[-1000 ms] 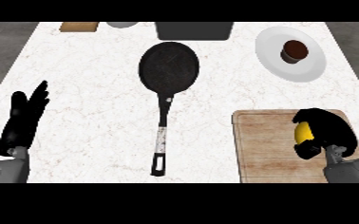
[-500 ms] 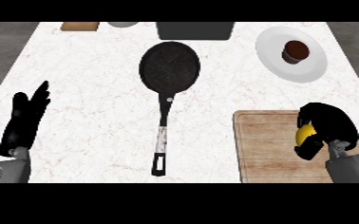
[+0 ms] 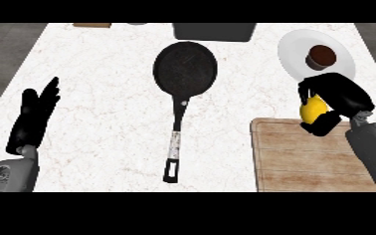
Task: Pick the lemon from the cutting board and place it in the pan
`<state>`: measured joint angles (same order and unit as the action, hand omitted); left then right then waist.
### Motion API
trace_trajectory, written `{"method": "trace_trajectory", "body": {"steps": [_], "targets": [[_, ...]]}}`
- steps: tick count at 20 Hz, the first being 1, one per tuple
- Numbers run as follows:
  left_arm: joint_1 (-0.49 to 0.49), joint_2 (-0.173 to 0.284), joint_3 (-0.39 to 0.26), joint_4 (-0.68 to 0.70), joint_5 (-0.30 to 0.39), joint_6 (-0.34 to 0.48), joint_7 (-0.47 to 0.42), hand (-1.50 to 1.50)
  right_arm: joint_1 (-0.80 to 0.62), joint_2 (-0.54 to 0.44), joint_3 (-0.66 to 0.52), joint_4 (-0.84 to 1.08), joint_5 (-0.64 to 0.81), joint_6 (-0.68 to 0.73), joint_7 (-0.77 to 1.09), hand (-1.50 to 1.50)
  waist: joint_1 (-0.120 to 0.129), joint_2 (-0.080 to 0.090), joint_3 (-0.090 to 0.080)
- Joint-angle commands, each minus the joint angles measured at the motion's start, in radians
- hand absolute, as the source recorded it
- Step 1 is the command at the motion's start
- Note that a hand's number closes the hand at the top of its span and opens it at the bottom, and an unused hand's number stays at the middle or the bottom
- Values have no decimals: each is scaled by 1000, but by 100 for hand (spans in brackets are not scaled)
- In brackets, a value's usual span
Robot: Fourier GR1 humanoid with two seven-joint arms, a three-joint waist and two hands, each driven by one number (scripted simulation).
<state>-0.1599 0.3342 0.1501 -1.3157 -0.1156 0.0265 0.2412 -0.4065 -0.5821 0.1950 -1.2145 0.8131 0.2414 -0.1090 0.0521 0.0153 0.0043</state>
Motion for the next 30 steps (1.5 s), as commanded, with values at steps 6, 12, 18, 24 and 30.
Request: {"method": "trace_trajectory", "body": {"steps": [6, 12, 18, 24, 30], "targets": [[12, 21, 19, 8, 7, -18, -7, 0, -198, 82, -148, 130, -152, -214, -377, 150, -18, -7, -2], [-15, 9, 20, -32, -4, -3, 61, 0, -360, 204, -148, 325, -122, -231, -397, 150, -32, -12, -4], [6, 12, 39, 38, -6, -11, -26, 0, -491, 372, -152, 483, -110, -286, -305, 150, -25, -7, -4], [-33, -11, 25, 57, -23, 6, -30, 0, -676, 497, -204, 688, -137, -296, -239, 150, -14, 0, -5], [-30, -43, -13, -8, -41, 18, 27, 0, -782, 567, -227, 892, -105, -382, -210, 150, 6, 4, -4]]}}
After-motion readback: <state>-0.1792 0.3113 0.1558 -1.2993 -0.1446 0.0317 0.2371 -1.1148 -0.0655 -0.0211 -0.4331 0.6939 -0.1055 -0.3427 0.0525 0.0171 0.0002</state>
